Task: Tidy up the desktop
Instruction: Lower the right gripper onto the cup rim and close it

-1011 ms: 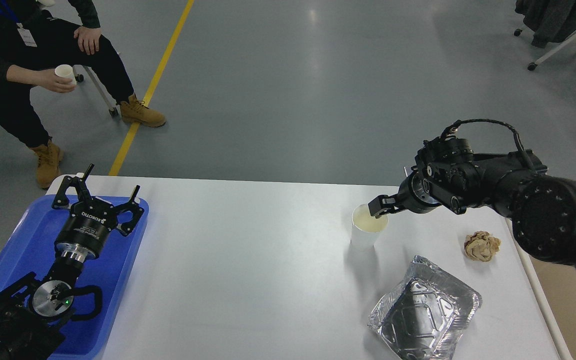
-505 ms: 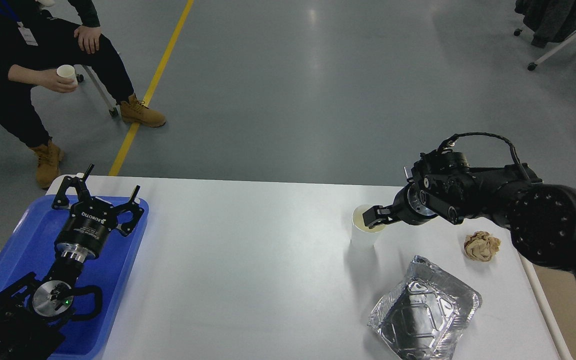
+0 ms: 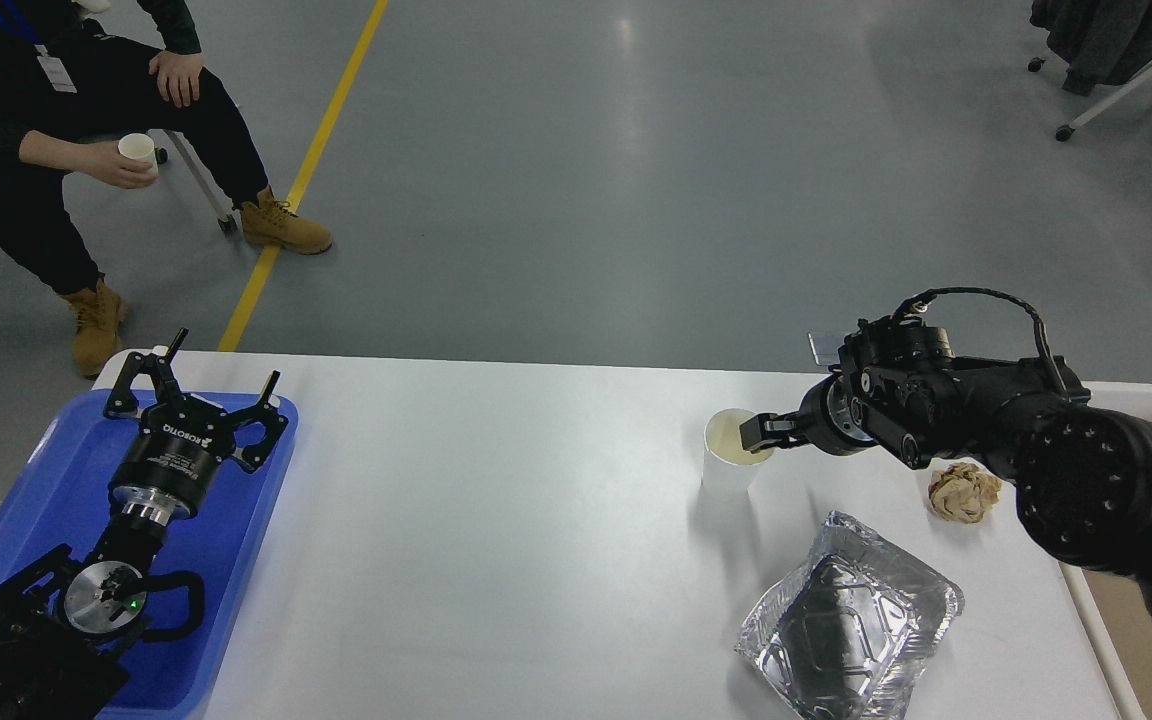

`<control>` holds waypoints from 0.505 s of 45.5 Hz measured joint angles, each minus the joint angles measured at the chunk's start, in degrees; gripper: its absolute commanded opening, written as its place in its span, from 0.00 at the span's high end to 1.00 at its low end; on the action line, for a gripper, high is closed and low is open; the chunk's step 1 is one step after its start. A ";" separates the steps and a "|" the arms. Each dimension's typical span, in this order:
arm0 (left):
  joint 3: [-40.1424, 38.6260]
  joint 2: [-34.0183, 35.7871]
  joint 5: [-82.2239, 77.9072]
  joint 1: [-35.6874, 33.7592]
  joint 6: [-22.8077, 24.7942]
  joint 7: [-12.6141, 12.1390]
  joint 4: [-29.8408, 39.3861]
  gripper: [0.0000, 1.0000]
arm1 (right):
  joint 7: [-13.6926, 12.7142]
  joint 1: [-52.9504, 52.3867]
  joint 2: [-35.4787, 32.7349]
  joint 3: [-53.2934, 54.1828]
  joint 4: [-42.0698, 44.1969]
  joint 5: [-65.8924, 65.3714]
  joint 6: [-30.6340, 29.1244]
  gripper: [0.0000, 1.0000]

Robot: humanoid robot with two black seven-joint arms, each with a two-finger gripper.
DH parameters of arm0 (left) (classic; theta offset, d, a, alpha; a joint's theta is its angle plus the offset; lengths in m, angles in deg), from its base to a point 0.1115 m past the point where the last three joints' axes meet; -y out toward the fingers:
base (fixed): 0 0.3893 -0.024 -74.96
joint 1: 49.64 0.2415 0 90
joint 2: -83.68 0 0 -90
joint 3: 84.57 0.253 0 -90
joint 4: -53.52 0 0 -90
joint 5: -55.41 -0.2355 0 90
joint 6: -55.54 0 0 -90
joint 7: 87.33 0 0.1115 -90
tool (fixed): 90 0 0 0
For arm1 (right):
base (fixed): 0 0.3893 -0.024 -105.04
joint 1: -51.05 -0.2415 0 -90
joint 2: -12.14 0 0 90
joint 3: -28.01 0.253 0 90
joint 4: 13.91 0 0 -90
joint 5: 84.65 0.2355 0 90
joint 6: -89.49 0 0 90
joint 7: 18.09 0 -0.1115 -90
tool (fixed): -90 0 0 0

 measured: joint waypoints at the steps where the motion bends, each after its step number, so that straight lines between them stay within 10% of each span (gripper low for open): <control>1: 0.00 0.00 0.00 0.00 0.00 0.00 0.00 0.01 | 0.03 0.19 0.00 0.02 0.24 0.00 0.02 0.16; 18: 0.00 0.00 0.00 -0.03 0.02 0.00 0.00 0.01 | 0.21 2.25 0.00 0.37 2.09 -0.15 0.29 0.58; 23: 0.00 0.00 0.00 -0.03 0.02 0.00 0.00 0.01 | 0.23 2.45 0.00 0.62 2.23 -0.55 0.36 0.87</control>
